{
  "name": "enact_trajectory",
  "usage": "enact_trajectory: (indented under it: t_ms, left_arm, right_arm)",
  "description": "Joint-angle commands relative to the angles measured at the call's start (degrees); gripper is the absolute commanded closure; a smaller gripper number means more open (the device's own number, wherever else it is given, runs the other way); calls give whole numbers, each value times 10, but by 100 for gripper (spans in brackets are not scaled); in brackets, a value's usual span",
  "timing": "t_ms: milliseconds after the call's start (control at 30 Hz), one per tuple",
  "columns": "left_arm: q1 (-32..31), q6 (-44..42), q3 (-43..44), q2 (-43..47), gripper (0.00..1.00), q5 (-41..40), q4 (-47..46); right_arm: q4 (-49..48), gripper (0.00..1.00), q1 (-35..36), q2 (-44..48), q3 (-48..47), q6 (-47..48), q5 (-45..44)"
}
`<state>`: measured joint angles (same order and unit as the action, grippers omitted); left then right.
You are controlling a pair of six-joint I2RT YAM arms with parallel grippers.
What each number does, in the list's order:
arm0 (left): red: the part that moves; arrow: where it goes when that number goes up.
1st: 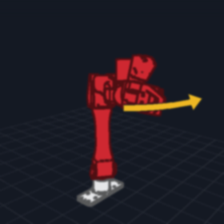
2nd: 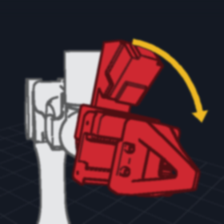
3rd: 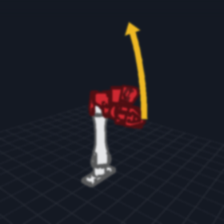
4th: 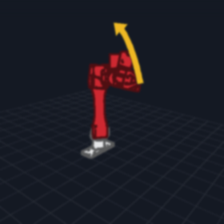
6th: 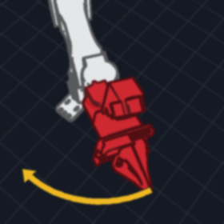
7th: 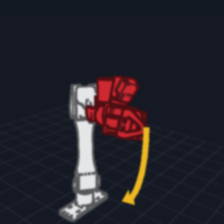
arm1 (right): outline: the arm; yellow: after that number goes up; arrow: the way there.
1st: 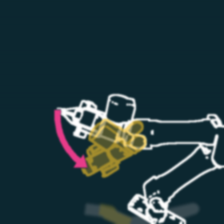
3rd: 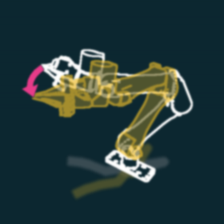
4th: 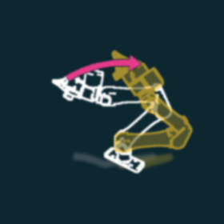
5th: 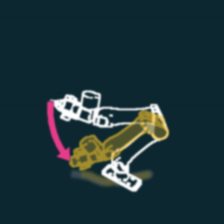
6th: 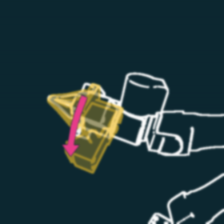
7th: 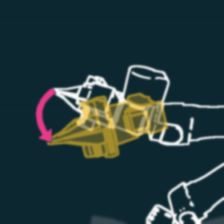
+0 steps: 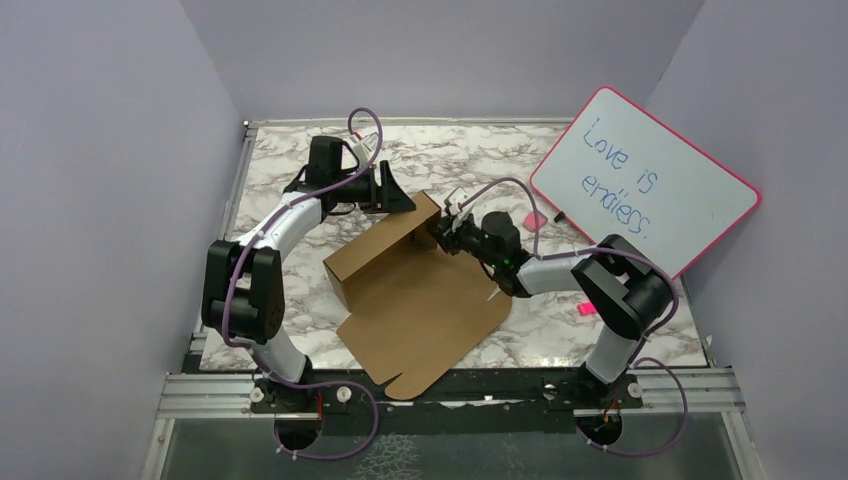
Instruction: Fold the paper box
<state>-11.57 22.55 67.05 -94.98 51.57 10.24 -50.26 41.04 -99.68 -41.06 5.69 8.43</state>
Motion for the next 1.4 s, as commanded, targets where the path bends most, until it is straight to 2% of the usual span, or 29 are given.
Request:
enact_trajectory:
  t_ms: [0, 200, 567, 1367]
  left_arm:
    - [-5, -10, -1, -15, 37, -5, 13]
    - [-6, -11, -1, -16, 37, -4, 13]
    - [-16, -7, -2, -8, 36, -6, 14]
    - [-49, -7, -4, 7, 39, 2, 13]
  right_arm:
    - [-119, 66, 2, -28, 5, 31, 42]
    - [-156, 64, 2, -67, -17, 36, 35]
    - [-194, 80, 2, -87, -21, 23, -77]
    - [-171, 81, 28, -109, -68, 34, -336]
